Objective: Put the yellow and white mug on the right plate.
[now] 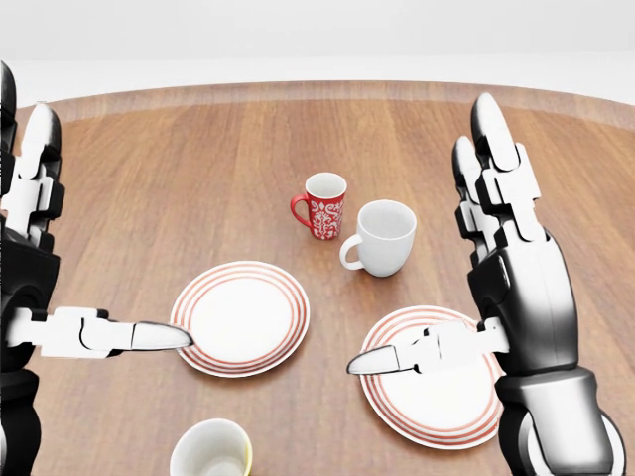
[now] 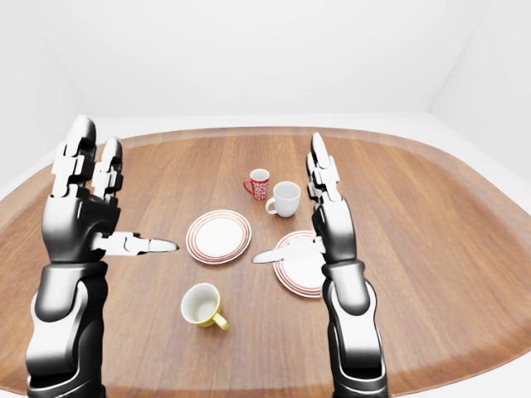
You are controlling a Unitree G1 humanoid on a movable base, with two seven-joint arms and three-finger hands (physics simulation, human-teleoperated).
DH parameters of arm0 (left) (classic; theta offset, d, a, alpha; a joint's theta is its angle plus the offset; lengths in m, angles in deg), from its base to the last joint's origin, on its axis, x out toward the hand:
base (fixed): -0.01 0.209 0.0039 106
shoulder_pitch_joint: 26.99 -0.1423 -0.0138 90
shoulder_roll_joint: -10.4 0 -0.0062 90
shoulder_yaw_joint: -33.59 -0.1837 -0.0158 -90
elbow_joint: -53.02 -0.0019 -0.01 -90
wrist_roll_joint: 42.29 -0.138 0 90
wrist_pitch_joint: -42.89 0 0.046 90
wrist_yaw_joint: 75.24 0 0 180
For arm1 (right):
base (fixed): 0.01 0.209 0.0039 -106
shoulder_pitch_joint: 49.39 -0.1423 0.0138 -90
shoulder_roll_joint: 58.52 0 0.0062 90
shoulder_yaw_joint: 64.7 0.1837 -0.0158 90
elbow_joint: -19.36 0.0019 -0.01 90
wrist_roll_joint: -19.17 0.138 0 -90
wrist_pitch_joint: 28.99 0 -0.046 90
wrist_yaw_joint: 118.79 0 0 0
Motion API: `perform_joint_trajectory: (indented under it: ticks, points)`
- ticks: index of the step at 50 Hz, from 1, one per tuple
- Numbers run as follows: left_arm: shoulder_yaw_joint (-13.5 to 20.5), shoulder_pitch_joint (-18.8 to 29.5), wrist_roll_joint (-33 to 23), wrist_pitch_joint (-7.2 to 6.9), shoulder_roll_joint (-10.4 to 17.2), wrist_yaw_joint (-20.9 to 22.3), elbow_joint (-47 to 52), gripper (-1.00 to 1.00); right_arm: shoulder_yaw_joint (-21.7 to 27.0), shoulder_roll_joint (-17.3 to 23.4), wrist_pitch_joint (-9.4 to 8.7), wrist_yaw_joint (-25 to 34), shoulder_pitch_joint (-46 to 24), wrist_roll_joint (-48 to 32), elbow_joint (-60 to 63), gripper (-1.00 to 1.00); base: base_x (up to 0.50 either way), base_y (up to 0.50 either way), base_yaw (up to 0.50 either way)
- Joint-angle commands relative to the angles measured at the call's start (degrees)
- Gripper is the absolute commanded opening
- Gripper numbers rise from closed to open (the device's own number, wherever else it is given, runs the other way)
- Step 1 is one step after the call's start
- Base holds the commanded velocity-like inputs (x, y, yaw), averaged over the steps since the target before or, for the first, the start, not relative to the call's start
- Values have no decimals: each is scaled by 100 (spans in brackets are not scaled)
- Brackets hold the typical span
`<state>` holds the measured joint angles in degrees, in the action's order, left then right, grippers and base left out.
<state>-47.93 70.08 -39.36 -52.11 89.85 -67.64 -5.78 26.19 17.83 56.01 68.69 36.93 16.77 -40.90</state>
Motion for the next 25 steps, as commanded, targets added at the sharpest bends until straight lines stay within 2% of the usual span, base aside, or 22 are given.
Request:
perform_joint_trajectory:
  ticks: [1, 13, 25]
  points:
    - [404, 464, 264, 0, 324, 126, 14, 100, 43, 175, 0, 232, -721, -380, -162, 100, 0, 0, 0]
    - [585, 773, 471, 0, 544, 44, -176, 100, 34, 391, 0, 759, -1675, -992, -1186, 100, 0, 0, 0]
    - [666, 957, 814, 0, 672, -196, -592, 100, -90, 381, 0, 1301, -1927, -1811, -1588, 100, 0, 0, 0]
